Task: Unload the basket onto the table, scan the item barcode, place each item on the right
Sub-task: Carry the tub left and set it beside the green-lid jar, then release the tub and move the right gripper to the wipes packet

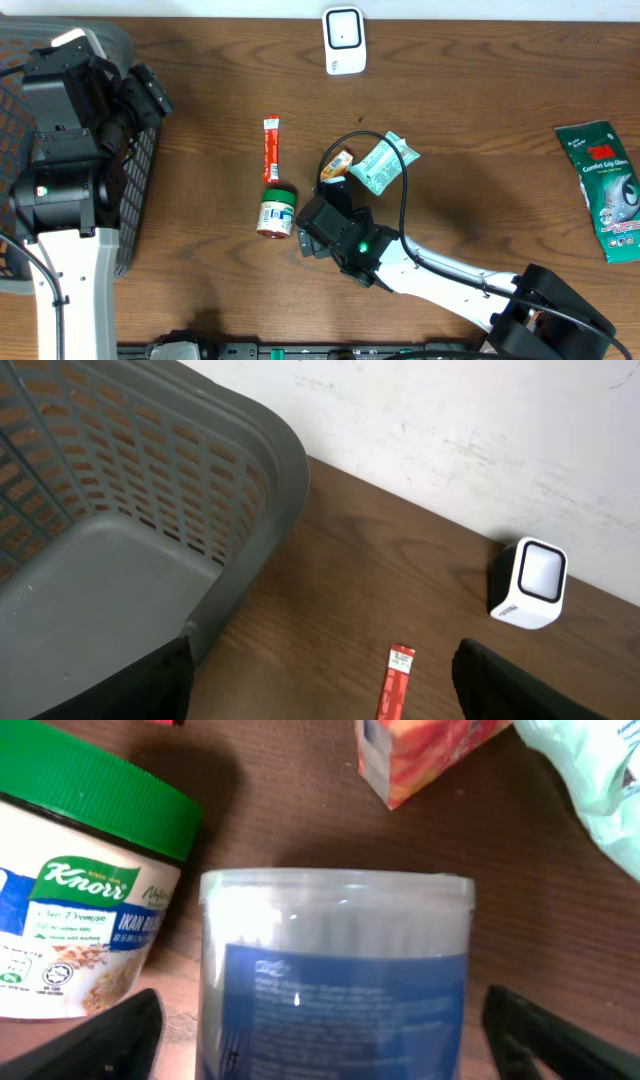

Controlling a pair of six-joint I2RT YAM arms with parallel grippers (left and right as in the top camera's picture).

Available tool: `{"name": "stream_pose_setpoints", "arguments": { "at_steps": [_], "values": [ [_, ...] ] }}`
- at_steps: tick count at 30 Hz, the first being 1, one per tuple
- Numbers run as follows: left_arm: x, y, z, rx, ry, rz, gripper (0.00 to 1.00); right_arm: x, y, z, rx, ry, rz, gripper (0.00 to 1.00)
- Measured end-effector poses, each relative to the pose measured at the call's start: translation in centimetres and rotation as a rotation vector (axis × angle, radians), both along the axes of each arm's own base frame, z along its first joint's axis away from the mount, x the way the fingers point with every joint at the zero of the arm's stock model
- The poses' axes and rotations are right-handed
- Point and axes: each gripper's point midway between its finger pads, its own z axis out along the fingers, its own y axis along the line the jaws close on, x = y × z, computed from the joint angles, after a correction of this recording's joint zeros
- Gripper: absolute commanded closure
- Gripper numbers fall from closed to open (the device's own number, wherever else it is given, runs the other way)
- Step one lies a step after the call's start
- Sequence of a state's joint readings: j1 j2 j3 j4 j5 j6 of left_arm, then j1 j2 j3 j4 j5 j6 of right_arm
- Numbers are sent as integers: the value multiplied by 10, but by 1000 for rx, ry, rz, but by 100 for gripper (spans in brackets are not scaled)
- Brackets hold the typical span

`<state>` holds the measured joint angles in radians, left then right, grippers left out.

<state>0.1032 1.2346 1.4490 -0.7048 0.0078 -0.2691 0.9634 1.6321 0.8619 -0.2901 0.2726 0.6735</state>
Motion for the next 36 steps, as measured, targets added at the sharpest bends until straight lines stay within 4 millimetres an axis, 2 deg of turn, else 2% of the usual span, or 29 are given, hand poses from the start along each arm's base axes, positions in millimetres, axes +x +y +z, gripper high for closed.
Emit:
{"name": "stream_pose_setpoints", "arguments": {
  "at_steps": [16, 19, 22, 25, 26, 30, 33, 36],
  "values": [
    [0, 0, 0, 0, 0, 0, 18, 0, -1, 0, -6, 6, 9, 1],
    [0, 0, 0, 0, 0, 0, 18, 3, -4, 6, -15, 20, 22, 1],
    [0, 0, 0, 0, 0, 0, 18, 11, -7, 29, -5, 24, 28, 1],
    [0, 0, 0, 0, 0, 0, 18, 24, -13, 68, 18, 4, 13, 1],
    [0, 0, 0, 0, 0, 0, 18, 29, -18, 85, 27, -2, 0, 1],
    [0, 0, 0, 0, 0, 0, 18, 51, -42, 126, 60, -16, -73, 1],
    [0, 0, 0, 0, 0, 0, 18, 72, -67, 139, 91, -18, -153, 1],
    [0, 0, 0, 0, 0, 0, 18, 84, -91, 135, 112, 16, -216, 1]
  ]
}}
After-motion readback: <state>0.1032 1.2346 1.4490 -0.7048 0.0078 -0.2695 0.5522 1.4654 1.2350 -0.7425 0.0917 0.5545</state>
